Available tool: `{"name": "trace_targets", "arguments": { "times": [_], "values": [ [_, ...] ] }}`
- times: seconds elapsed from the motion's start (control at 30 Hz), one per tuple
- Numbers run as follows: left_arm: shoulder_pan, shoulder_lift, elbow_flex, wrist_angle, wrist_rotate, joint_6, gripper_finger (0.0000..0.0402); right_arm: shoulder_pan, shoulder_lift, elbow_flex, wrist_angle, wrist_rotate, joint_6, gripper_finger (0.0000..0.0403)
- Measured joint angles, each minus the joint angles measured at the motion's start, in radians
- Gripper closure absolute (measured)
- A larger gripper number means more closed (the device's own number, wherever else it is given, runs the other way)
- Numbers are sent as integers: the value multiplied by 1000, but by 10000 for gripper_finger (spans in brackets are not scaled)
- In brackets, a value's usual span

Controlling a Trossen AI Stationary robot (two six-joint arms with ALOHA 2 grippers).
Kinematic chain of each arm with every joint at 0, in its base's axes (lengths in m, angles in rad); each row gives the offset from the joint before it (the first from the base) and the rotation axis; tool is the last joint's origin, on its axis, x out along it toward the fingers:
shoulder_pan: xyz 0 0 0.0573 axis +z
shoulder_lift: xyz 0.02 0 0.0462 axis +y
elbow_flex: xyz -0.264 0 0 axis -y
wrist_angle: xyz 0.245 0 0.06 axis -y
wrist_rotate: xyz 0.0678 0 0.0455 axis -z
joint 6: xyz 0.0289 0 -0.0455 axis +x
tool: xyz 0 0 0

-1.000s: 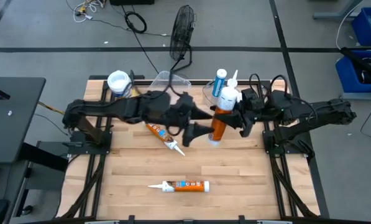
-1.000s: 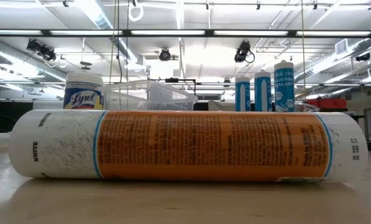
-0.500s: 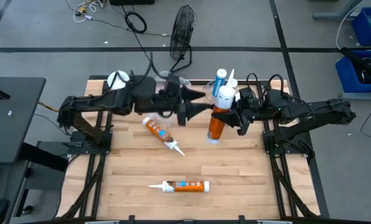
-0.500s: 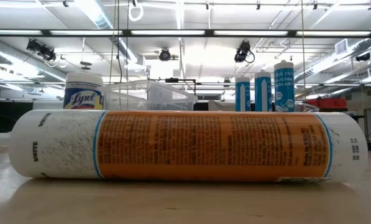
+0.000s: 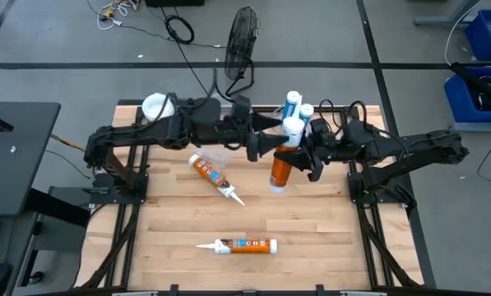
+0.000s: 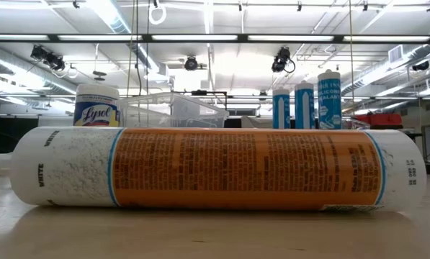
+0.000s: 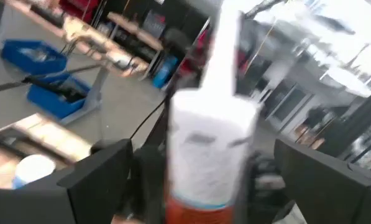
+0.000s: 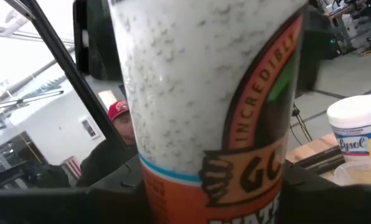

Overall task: Pick & place silicon tubes, Sealant and Lysol wipes
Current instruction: Put the bottom right orange sealant into the left transparent bin

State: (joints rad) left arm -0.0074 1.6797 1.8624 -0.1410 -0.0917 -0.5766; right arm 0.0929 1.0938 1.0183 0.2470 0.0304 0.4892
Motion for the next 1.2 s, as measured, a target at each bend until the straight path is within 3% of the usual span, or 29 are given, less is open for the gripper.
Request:
{"name": "trace_targets", "arguments": {
  "times": [0.33, 0.47, 0.7, 1.2],
  "values": [
    [11, 39, -1, 12, -11, 20, 4, 0, 25, 0, 11, -5, 25, 218],
    [23, 48, -1, 15, 41, 21, 4, 0, 28, 0, 7, -5, 26, 218],
    [24, 56, -2, 30, 44, 67, 8, -5, 30, 0, -2, -5, 30, 218],
    [24, 56, -2, 85, 97, 91, 94, -9, 29, 0, -10, -6, 49, 218]
  ]
}}
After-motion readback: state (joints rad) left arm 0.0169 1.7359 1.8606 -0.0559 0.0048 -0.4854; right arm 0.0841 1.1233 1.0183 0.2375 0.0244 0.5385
